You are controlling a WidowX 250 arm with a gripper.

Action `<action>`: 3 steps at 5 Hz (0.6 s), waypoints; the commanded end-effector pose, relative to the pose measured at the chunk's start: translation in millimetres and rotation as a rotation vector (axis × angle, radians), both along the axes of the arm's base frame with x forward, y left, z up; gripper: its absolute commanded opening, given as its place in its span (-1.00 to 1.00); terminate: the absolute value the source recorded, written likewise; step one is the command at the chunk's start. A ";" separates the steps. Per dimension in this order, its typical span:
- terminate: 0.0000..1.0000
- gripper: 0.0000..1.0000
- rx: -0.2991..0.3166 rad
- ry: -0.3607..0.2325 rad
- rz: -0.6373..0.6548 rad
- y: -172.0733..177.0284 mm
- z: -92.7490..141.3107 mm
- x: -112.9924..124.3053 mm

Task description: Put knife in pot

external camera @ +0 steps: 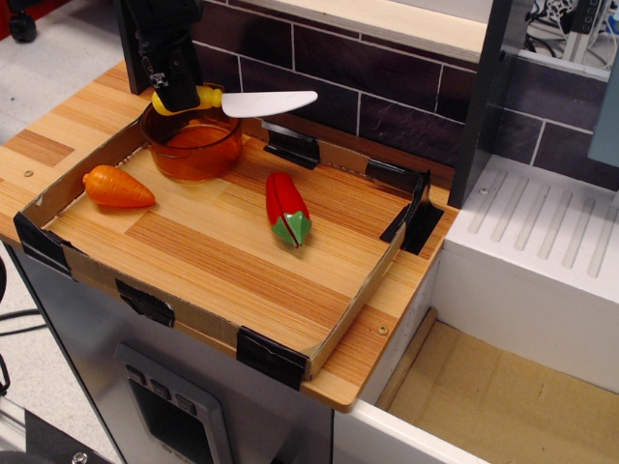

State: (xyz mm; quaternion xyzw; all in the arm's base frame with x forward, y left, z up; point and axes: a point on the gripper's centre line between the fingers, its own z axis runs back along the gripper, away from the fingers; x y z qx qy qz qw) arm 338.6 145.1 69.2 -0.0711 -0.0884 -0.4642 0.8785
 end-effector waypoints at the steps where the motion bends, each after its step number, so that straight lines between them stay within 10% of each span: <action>1: -1.00 1.00 0.053 -0.032 0.093 26.6 15.6 5.4; 3: -1.00 1.00 0.071 -0.054 0.071 21.7 23.8 1.5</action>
